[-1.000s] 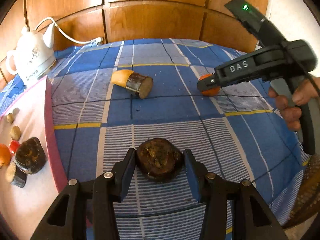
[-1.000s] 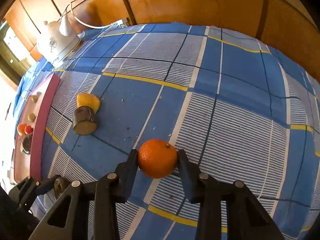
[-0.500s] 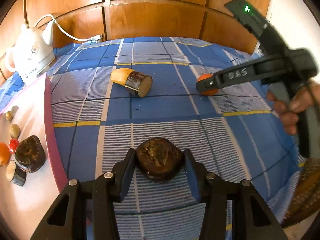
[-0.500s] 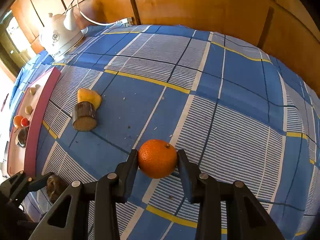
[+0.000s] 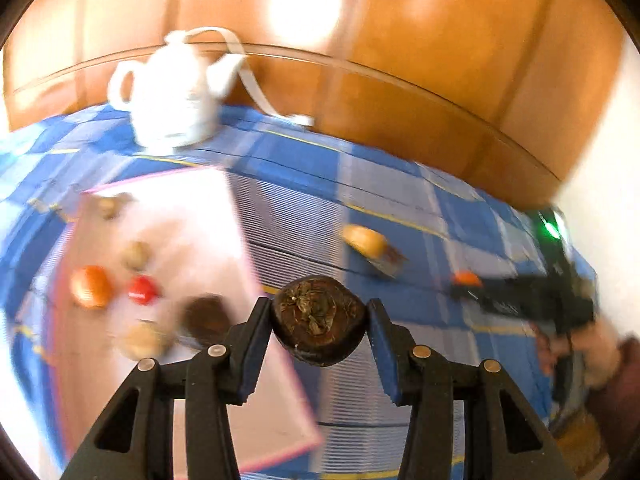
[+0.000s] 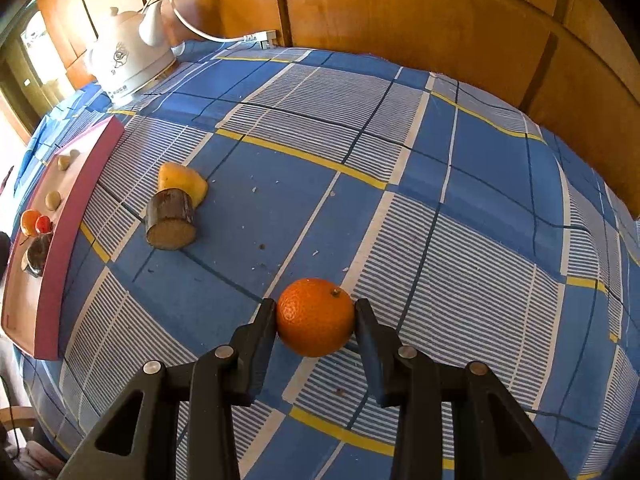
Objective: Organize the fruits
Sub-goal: 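Carry the dark fruit toward the tray with the left tool while the right tool grasps the tangerine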
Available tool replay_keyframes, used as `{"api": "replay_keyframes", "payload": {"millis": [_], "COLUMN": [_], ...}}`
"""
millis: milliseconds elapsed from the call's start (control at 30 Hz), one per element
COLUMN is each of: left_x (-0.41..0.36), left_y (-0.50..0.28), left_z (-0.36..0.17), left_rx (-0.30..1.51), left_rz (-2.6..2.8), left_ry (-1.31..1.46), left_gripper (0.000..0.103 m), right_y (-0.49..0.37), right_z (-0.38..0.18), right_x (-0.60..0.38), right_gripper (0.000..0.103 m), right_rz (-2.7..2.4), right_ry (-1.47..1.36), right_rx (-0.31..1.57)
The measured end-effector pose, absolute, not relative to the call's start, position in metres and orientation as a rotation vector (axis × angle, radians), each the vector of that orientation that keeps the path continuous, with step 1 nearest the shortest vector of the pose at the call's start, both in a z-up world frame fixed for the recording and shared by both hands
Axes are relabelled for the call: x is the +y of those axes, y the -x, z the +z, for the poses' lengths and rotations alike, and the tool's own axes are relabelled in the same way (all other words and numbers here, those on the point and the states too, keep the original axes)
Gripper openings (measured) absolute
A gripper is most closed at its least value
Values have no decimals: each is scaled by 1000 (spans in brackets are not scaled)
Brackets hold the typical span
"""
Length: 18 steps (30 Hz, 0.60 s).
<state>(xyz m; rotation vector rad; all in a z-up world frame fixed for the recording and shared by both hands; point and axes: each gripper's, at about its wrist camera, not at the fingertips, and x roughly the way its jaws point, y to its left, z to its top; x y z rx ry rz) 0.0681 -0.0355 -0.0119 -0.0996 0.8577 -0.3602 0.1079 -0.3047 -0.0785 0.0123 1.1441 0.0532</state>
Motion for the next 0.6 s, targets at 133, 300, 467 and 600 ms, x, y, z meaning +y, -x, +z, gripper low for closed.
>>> {"api": "replay_keyframes", "payload": {"millis": [133, 300, 467, 600], "left_x": [2, 29, 34, 37], "left_y": [-77, -86, -105, -128], "left_z": [-9, -14, -19, -29], "left_rx": [847, 870, 906, 964], "left_rz": [-220, -143, -152, -161], "left_ry": [128, 166, 202, 254], "left_gripper": [48, 48, 48, 48], "right_y": [-108, -107, -107, -107], "right_z": [-79, -79, -79, -79], "right_x": [-305, -305, -305, -306], "right_gripper": [39, 39, 39, 39], "right_rz": [54, 52, 51, 51], "right_ry": [-14, -17, -19, -18], "right_rx": [1144, 1145, 1145, 1146]}}
